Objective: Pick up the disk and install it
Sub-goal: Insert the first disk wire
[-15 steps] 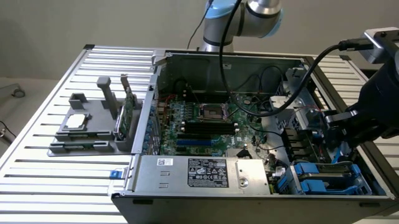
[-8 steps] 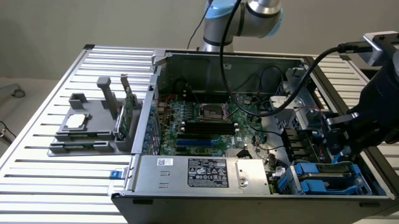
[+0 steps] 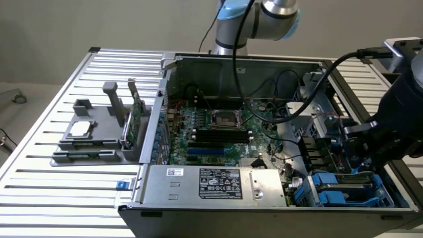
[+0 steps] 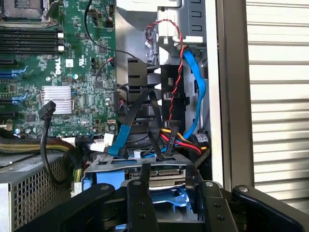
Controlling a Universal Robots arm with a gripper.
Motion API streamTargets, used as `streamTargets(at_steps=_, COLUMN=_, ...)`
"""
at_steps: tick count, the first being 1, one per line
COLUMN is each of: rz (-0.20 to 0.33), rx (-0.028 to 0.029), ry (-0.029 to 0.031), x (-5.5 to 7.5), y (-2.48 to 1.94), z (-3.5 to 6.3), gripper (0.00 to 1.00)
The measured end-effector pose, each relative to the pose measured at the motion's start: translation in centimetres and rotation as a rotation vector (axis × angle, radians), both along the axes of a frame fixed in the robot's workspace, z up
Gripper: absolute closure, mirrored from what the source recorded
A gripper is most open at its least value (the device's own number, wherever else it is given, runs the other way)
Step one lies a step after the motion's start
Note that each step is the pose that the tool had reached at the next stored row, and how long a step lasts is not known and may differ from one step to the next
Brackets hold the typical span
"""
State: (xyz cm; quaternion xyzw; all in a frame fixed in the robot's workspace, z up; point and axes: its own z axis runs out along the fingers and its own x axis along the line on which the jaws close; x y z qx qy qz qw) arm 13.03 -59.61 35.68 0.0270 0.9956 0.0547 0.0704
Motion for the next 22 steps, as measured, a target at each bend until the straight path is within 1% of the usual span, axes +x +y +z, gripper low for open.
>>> streamTargets(at_steps=6, rz=-0.035, rx=0.0, ry=-0.0012, x=-0.5, y=0.08, z=-0.02, gripper=0.58)
streamTargets(at_steps=9, rz=-0.039, rx=0.0, ry=-0.0027, x=-0.8, y=0.37, z=-0.02, gripper=0.58)
streamTargets(at_steps=11, rz=-0.041, rx=0.0, ry=-0.0032, x=-0.8, y=0.72, z=-0.03, gripper=0.58)
streamTargets(at_steps=13, rz=-0.042, rx=0.0, ry=-0.0037, x=-0.8, y=1.1, z=-0.04, gripper=0.6)
streamTargets(at_steps=14, rz=-0.044, rx=-0.0001, ry=-0.0041, x=-0.8, y=1.25, z=-0.04, gripper=0.66)
streamTargets(at_steps=15, rz=-0.045, rx=-0.0006, ry=-0.0045, x=-0.8, y=1.35, z=-0.04, gripper=0.66)
streamTargets(at_steps=16, rz=-0.048, rx=-0.0015, ry=-0.0051, x=-0.8, y=1.43, z=-0.04, gripper=0.73)
streamTargets(at_steps=18, rz=-0.053, rx=-0.0052, ry=-0.0059, x=-0.8, y=1.55, z=-0.04, gripper=0.73)
streamTargets(at_steps=19, rz=-0.056, rx=-0.0083, ry=-0.0062, x=-0.8, y=1.6, z=-0.04, gripper=0.73)
streamTargets(at_steps=20, rz=-0.06, rx=-0.0127, ry=-0.0066, x=-0.8, y=1.63, z=-0.04, gripper=0.73)
streamTargets(at_steps=22, rz=-0.069, rx=-0.0255, ry=-0.0078, x=-0.7, y=1.67, z=-0.04, gripper=0.73)
